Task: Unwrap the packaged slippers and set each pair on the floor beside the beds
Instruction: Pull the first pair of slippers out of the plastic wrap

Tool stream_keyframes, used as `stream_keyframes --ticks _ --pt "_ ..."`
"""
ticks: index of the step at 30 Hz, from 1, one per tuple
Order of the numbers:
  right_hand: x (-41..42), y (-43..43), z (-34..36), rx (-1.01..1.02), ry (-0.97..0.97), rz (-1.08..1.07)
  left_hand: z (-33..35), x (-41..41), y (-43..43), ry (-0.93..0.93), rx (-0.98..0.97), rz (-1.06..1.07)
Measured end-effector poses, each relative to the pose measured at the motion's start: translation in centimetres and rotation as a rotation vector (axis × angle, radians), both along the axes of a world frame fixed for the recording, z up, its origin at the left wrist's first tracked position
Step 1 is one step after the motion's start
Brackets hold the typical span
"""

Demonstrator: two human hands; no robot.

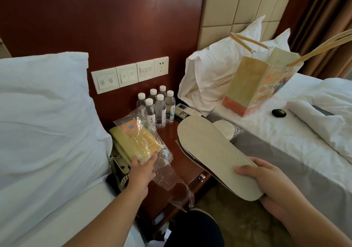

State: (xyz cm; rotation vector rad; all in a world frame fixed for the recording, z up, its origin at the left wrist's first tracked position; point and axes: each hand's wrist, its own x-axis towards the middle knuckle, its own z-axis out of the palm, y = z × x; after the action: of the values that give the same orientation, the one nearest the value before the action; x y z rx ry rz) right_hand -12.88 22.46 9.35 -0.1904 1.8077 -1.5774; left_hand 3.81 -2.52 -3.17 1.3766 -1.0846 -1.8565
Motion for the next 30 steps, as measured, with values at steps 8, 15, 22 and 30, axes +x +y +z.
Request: stream_keyframes --ticks 8,15,22,30 --pt "1.2 -2.2 -1.5 -0.069 -0.111 0.025 1.5 1.8 2.0 -0.162 -0.17 -0.136" --pt "3.5 -2.8 -2.7 -0.154 -0.182 -0.002 4.0 2.2 7.1 -0.025 -0.118 -0.362" --pt "5.8 -4.1 -2.3 -0.163 -0.135 0.033 4.3 0.4 7.8 0.162 -0.01 -0.313" --pt "4.7 -4.9 -2.4 -0.119 -0.12 0.025 2.2 1.7 -0.3 -0.245 -0.224 -0.268"
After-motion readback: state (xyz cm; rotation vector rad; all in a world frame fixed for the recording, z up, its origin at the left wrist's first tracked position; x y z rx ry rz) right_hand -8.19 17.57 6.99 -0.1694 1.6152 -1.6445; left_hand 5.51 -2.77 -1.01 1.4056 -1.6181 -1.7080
